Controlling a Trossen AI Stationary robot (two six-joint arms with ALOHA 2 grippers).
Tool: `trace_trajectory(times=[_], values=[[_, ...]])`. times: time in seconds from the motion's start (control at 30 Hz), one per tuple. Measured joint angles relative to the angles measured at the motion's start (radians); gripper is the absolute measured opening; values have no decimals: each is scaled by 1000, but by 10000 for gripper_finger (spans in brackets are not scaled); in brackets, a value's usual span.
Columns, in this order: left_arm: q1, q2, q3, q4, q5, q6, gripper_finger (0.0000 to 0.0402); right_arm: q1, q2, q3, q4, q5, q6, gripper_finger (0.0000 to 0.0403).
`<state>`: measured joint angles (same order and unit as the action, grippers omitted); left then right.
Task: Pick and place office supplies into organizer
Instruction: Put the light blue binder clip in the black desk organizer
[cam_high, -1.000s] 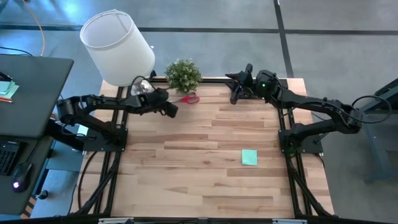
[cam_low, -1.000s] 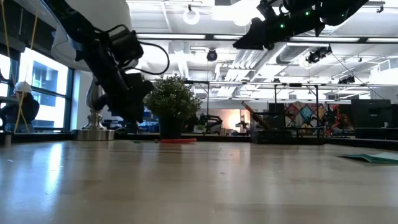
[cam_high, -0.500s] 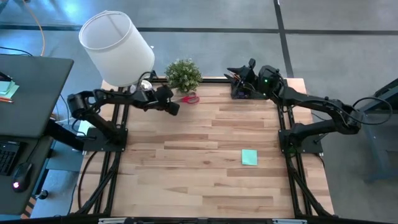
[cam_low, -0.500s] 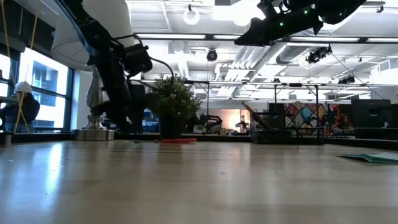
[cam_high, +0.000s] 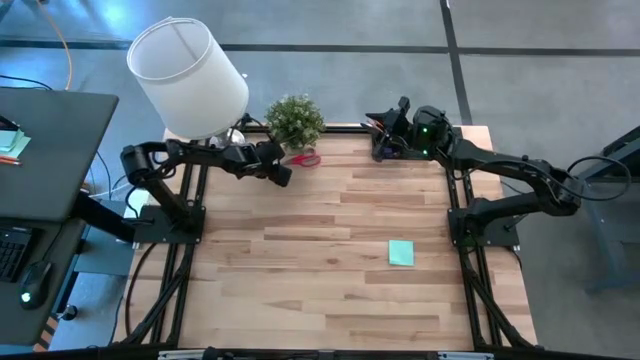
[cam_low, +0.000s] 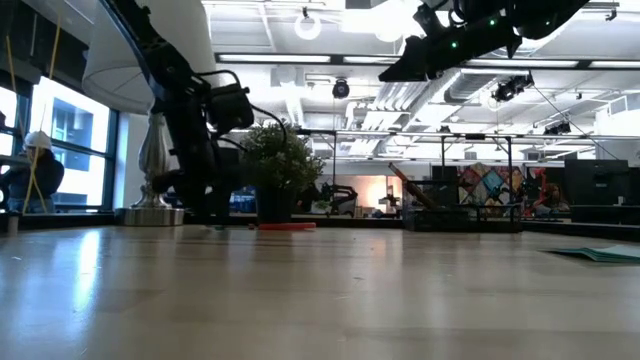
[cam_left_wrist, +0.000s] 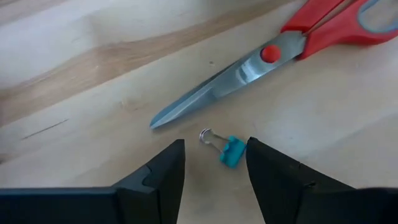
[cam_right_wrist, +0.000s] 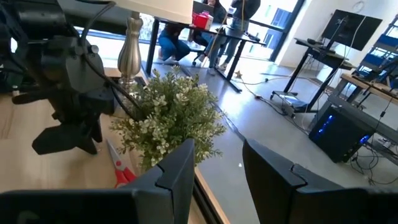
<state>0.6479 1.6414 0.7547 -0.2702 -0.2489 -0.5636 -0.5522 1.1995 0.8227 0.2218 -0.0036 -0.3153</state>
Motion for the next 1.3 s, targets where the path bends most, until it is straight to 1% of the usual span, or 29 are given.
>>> trace_trajectory(times=[0.27,0.5,0.67,0.97,1.1,1.2,1.3], values=[[-3,25,1,20,-9,10,156,0,0,0,-1,0,1,129],[-52,26,1,18,-18,33,153,0,0,-1,-7,0,0,129],[-74,26,1,17,-29,33,122,0,0,-1,-8,0,0,129],[-74,26,1,16,-16,63,40,0,0,-1,-16,0,0,129],[-74,25,1,15,2,87,10,0,0,-1,-16,0,0,129],[-73,25,2,21,33,113,3,0,0,-1,-16,0,0,129],[-73,25,2,35,91,156,11,0,0,-1,-16,0,0,129]])
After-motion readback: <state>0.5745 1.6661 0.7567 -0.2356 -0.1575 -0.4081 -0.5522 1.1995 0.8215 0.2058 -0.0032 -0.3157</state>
